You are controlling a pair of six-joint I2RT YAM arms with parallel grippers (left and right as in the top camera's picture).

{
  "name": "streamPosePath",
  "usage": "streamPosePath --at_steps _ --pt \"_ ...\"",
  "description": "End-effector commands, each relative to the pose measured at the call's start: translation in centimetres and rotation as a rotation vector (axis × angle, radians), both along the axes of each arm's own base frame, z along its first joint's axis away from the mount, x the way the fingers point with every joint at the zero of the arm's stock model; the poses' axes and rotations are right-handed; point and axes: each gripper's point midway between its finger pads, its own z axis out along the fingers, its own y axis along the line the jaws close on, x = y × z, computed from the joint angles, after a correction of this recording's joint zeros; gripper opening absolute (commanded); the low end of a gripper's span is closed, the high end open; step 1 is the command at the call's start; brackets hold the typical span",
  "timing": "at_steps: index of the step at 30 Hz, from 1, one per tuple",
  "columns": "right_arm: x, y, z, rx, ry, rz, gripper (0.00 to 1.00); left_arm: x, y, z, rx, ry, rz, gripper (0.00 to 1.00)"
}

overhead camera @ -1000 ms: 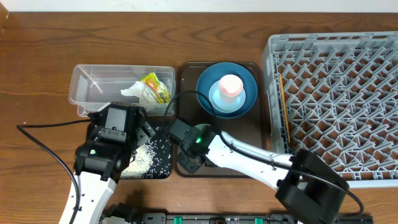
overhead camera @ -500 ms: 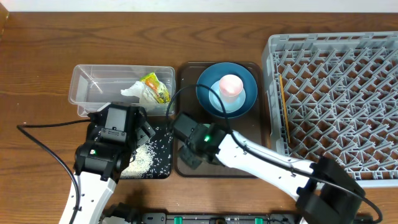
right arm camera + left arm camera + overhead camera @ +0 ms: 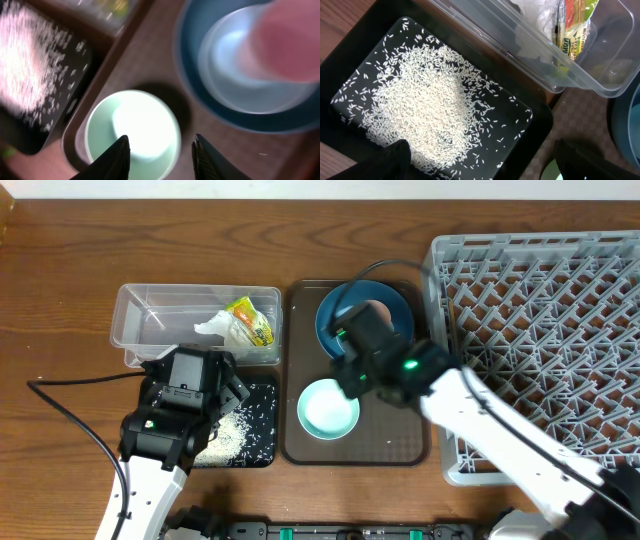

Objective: Sort waste into correct bins and load items into the dishwasher rack

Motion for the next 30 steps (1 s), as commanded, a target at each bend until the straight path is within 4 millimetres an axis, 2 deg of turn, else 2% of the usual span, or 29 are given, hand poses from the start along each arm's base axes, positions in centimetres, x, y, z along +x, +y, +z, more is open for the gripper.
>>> streamPosePath --at_steps 1,4,5,6,8,10,13,19,22,25,30 --pt "1.7 -2.7 3.0 0.041 -0.061 -0.095 0.43 0.2 0.2 0.2 0.003 -0.007 0.008 0.94" --pt "2.4 -5.4 4.3 0.051 -0.079 -0.162 0.45 1.6 -0.3 1.0 -0.021 -0.071 0.002 0.99" --pt "2.5 -6.3 4.7 0.049 -0.082 -0.184 0.45 2.1 -1.4 1.2 -0.066 -0.088 -0.034 0.92" --pt "2.5 -7.2 5.0 0.045 -0.084 -0.197 0.45 2.5 -2.8 1.5 -0.120 -0.106 -0.098 0.84" --pt "2.3 -9.0 5.3 0.027 -0.082 -0.223 0.46 3.7 -7.4 3.1 -0.303 -0.174 -0.293 0.70" --pt "2.1 -10.5 5.5 0.013 -0.075 -0.247 0.48 4.6 -10.9 4.9 -0.437 -0.239 -0.416 0.62" --pt "2.0 -12.0 5.6 0.002 -0.066 -0.281 0.51 5.9 -14.1 6.3 -0.549 -0.295 -0.465 0.59" --pt "2.1 -13.0 5.5 -0.007 -0.059 -0.304 0.57 7.8 -20.7 7.2 -0.644 -0.337 -0.568 0.59" --pt "2.4 -13.0 5.6 -0.002 -0.069 -0.305 0.58 8.7 -23.5 6.8 -0.623 -0.339 -0.602 0.59" --pt "2.4 -13.0 5.6 -0.001 -0.069 -0.305 0.58 10.0 -25.2 5.5 -0.561 -0.349 -0.587 0.59" --pt "2.4 -13.0 5.6 -0.002 -0.068 -0.305 0.60 12.4 -26.4 4.2 -0.490 -0.421 -0.546 0.59"
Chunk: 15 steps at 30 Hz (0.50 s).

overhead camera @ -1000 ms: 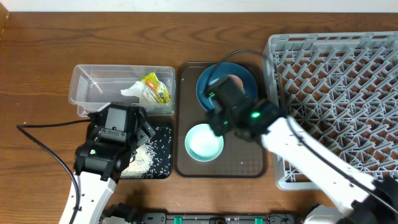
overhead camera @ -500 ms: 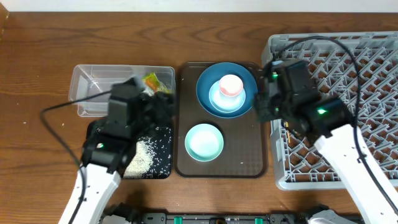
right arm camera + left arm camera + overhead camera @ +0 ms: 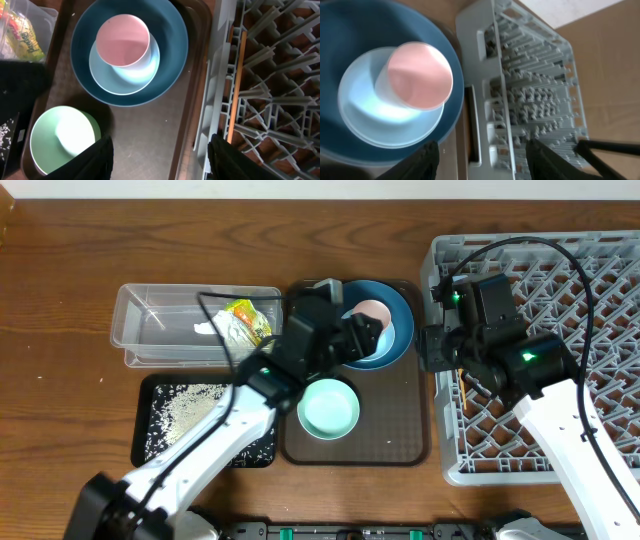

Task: Sort waste into correct bins and load items into the dishwasher rack
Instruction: 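Grasp the pink cup from the stacked blue bowls with the left gripper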

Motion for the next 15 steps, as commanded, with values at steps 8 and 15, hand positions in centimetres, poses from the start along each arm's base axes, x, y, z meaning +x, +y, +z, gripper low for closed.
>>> streamPosePath --at_steps 8,15 --pt "0.2 -0.1 0.8 -0.001 -0.024 0.008 0.64 4.3 1.0 -2.6 0.085 -0.055 0.201 0.58" --pt "0.2 -0.2 0.8 -0.004 -0.024 0.006 0.64 4.7 0.7 -5.5 0.109 -0.006 0.212 0.57"
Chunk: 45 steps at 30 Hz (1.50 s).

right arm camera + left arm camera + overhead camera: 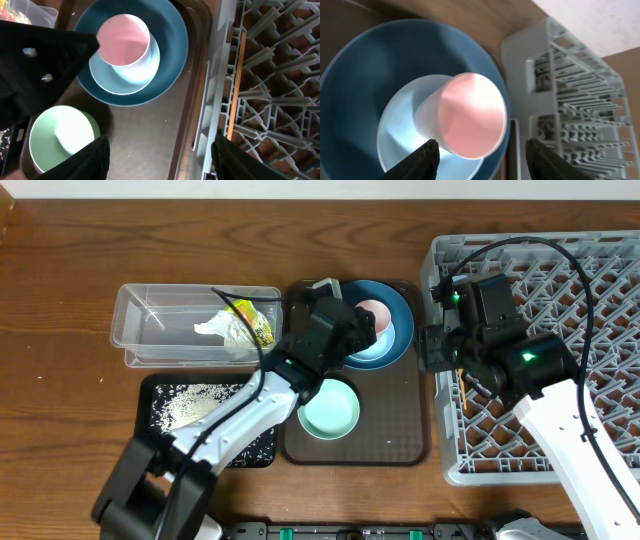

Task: Sort waste into correct bins and load items into the dishwasher rack
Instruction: 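Grasp the pink cup from the stacked blue bowls with the left gripper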

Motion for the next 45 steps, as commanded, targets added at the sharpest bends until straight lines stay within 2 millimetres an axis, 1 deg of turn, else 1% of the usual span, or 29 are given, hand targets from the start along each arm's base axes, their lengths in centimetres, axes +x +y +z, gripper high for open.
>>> streamPosePath --at_steps 1,3,8,16,18,22,26,30,35,38,39,41,42,45 --pt "0.2 -0.1 0.8 0.000 -0.023 0.001 0.64 0.9 -0.2 -0.3 0.005 -0.008 0.029 0.56" --pt "0.2 -0.1 0.8 0.000 -0.023 0.001 0.64 1.1 -0.3 -0.8 0.008 -0.003 0.029 0.53" --pt "0.2 -0.2 0.8 -0.001 -0.023 0.000 0.65 1.2 -0.4 -2.3 0.026 0.019 0.029 0.52" --pt "0.2 -0.4 0.7 -0.011 -0.026 -0.007 0.65 1.3 0.0 -3.3 0.050 0.028 0.046 0.51" --pt "0.3 -0.5 0.7 -0.015 -0.028 -0.010 0.65 1.3 0.0 -3.6 0.054 0.034 0.046 0.49" --pt "0.3 -0.5 0.7 -0.015 -0.027 -0.009 0.66 1.3 0.0 -4.4 0.065 0.048 0.046 0.47" --pt "0.3 -0.5 0.7 -0.017 -0.028 -0.011 0.66 1.2 0.0 -5.1 0.075 0.061 0.046 0.40" --pt "0.3 -1.0 0.7 -0.043 -0.030 -0.027 0.66 1.3 0.0 -4.9 0.070 0.055 0.046 0.33" --pt "0.3 -1.1 0.6 -0.048 -0.028 -0.030 0.66 1.4 -0.1 -4.1 0.060 0.041 0.046 0.28" --pt "0.3 -1.1 0.6 -0.048 -0.028 -0.030 0.67 1.4 -0.1 -3.5 0.052 0.031 0.046 0.20" --pt "0.3 -1.1 0.6 -0.048 -0.028 -0.030 0.67 1.4 -0.1 -3.4 0.050 0.029 0.046 0.14" --pt "0.3 -1.1 0.6 -0.048 -0.028 -0.030 0.67 1.4 -0.1 -3.1 0.046 0.023 0.046 0.08" --pt "0.3 -1.1 0.6 -0.048 -0.028 -0.030 0.67 1.4 -0.1 -3.0 0.045 0.022 0.046 0.06" --pt "0.3 -1.1 0.6 -0.048 -0.028 -0.030 0.67 1.3 0.0 -2.6 0.042 0.018 0.046 0.06"
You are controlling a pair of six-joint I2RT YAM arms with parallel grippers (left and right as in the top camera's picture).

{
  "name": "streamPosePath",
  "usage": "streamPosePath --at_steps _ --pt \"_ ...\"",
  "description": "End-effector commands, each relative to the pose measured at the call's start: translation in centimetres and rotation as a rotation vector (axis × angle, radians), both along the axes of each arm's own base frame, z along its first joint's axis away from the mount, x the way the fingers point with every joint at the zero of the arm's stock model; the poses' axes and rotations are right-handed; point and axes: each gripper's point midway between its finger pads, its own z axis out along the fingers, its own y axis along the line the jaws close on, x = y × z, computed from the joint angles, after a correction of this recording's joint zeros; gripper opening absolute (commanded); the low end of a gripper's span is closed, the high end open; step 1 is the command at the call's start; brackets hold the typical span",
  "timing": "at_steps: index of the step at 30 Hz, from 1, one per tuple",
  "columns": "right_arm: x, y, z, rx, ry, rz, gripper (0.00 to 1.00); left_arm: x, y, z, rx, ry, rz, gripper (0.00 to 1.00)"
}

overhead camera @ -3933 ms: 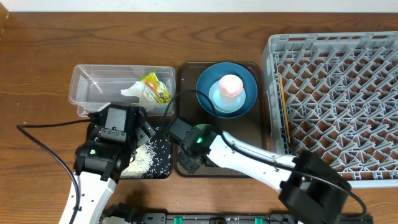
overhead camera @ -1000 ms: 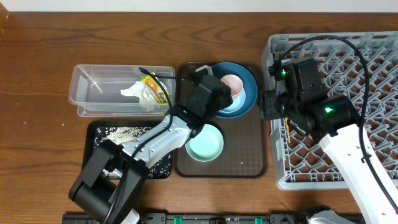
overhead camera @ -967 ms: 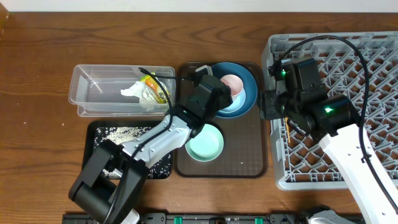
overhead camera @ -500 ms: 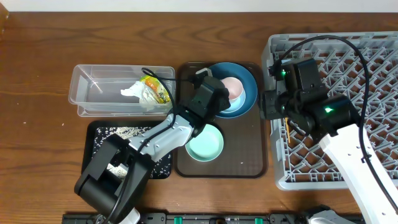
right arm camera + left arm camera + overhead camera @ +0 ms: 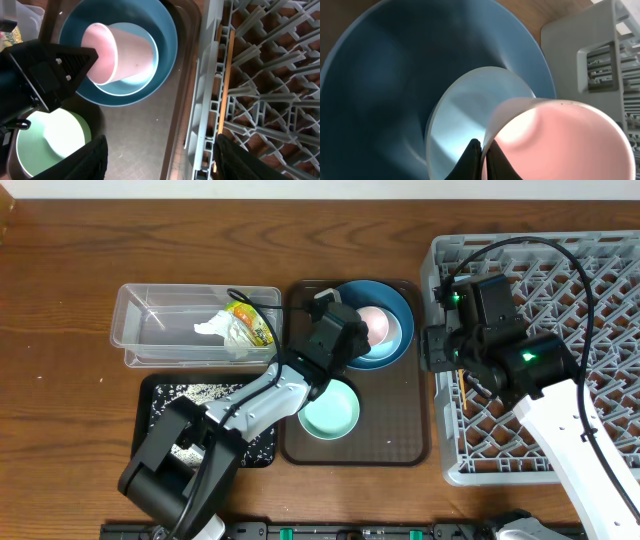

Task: Sort waste into correct bins and load items into the dishwasher rack
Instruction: 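Grasp the pink cup from the stacked blue bowls with the left gripper, then lift the pink cup and hand it to the right gripper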

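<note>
A pink cup (image 5: 372, 323) lies tilted inside a light blue bowl (image 5: 465, 110), which sits in a dark blue bowl (image 5: 380, 75) at the back of the brown tray (image 5: 395, 430). My left gripper (image 5: 481, 159) is shut on the cup's rim (image 5: 560, 140), one finger inside the wall and one outside. In the right wrist view the cup (image 5: 117, 47) leans with its mouth to the left. A green bowl (image 5: 329, 408) stands at the tray's front. My right gripper (image 5: 162, 160) hangs open and empty over the seam between the tray and the grey dishwasher rack (image 5: 560, 280).
A clear plastic bin (image 5: 170, 320) holding a yellow wrapper (image 5: 248, 320) and crumpled tissue sits left of the tray. In front of it lies a black tray (image 5: 150, 420) with scattered rice. The rack fills the right side of the table.
My left gripper was open just above the upright pink cup. Now it is shut on the cup's rim and the cup is tipped over. The right arm has barely shifted.
At first my left gripper hung open over the rice tray and the right one over the bowls. A second later the left was above the blue bowls and the right at the rack's edge. The left then stood nearer the cup, and now grips it.
</note>
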Motion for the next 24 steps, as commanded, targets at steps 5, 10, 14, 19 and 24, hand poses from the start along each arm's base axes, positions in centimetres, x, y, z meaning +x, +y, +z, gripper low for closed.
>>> streamPosePath --at_steps 5,10,14,19,24 --pt "0.2 -0.3 0.8 -0.007 -0.024 -0.006 0.67 0.6 -0.2 4.5 -0.046 -0.082 0.014 0.06" --pt "-0.1 0.0 1.2 0.040 -0.022 0.012 0.71 -0.9 0.9 8.6 -0.069 -0.108 0.007 0.06" --pt "-1.0 1.2 3.1 0.155 -0.050 0.145 0.71 -3.4 2.3 11.8 -0.138 -0.063 -0.057 0.06" --pt "-3.8 3.6 7.5 0.368 -0.155 0.436 0.75 -7.0 3.4 16.4 -0.356 0.016 -0.245 0.06" --pt "-8.0 6.0 11.1 0.545 -0.272 0.781 0.86 -10.6 3.6 20.8 -0.590 0.057 -0.508 0.06"
